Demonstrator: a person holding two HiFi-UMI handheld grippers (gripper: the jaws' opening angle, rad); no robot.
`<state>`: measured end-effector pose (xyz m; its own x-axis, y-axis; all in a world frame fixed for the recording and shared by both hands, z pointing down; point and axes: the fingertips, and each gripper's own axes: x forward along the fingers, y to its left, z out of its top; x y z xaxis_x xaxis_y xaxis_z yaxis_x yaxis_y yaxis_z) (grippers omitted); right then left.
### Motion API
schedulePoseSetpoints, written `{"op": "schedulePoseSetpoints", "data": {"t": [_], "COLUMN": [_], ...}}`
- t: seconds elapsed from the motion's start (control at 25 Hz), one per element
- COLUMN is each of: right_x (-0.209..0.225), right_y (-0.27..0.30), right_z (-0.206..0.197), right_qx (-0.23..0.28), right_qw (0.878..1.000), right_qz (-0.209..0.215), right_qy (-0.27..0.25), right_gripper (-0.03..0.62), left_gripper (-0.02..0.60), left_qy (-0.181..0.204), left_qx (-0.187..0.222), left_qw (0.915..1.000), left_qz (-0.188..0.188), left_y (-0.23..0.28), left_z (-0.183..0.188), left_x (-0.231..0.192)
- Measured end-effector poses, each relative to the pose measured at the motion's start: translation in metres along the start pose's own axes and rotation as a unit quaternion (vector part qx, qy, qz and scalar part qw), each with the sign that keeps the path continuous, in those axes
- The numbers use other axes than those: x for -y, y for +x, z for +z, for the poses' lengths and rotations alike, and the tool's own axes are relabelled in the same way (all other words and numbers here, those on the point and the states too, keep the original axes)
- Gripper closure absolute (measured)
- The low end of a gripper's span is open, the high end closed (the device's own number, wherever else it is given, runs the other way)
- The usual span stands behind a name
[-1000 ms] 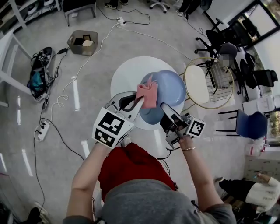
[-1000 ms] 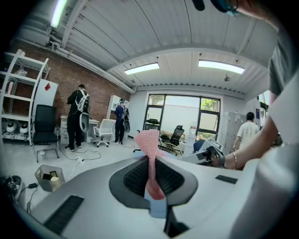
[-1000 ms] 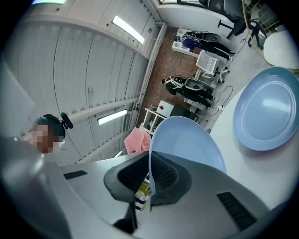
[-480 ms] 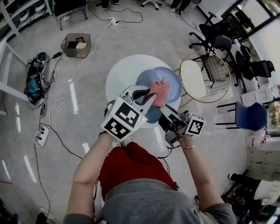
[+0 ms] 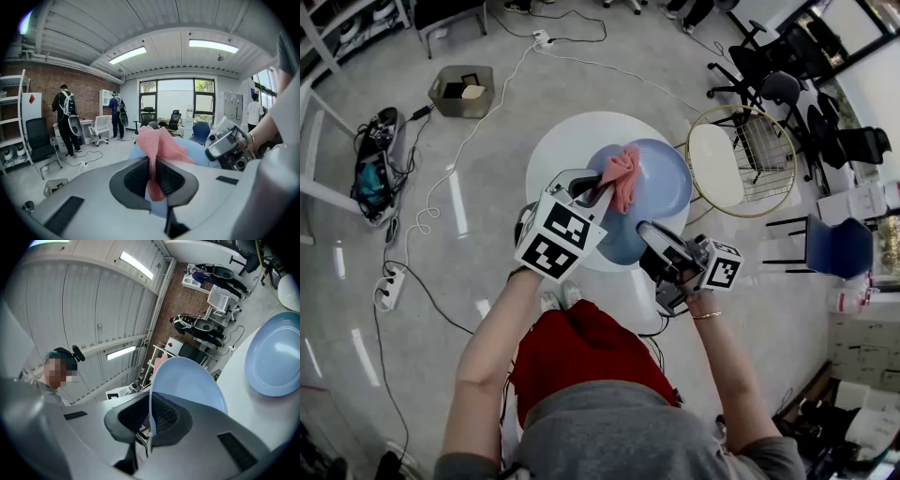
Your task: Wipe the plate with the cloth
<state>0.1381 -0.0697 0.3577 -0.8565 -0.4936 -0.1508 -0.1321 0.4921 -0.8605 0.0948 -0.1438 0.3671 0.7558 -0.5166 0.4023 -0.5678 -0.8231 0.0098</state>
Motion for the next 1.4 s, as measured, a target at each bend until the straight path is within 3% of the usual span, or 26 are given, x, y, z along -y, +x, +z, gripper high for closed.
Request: {"op": "schedulePoseSetpoints", "data": {"t": [0.44,1.16,1.24,1.4], "right_x": [-0.007,-0.014,-0.012,-0.002], "right_y": [0.007,0.009,0.009,0.006], "right_z": [-0.006,-0.005,-0.004,0.007], "right_qx": [-0.025,-0.033,-0.028,-0.005], "right_qw": [0.999,0.997,0.997,0.998], "right_qz": [0.035,0.062,0.057,0.046], "right_qy": [0.012,0.032,0.035,0.043], "right_gripper": [0.559,0.559,0.559,0.559], "left_gripper": [0.548,0.548,0.548,0.548], "left_qy": [-0.007,-0.066,-0.077,-0.095], "left_qx": [-0.037,-0.097,-0.093,-0.047], "left_qw": [0.9975,0.9889,0.9881,0.9904], "left_qz": [0.060,0.092,0.096,0.089], "left_y": [0.008,0.023,0.014,-0.012], "left_z": [-0.026,-0.093,-0.092,-0.068], "left_x": [-0.051,-0.099,-0.098,-0.084]}}
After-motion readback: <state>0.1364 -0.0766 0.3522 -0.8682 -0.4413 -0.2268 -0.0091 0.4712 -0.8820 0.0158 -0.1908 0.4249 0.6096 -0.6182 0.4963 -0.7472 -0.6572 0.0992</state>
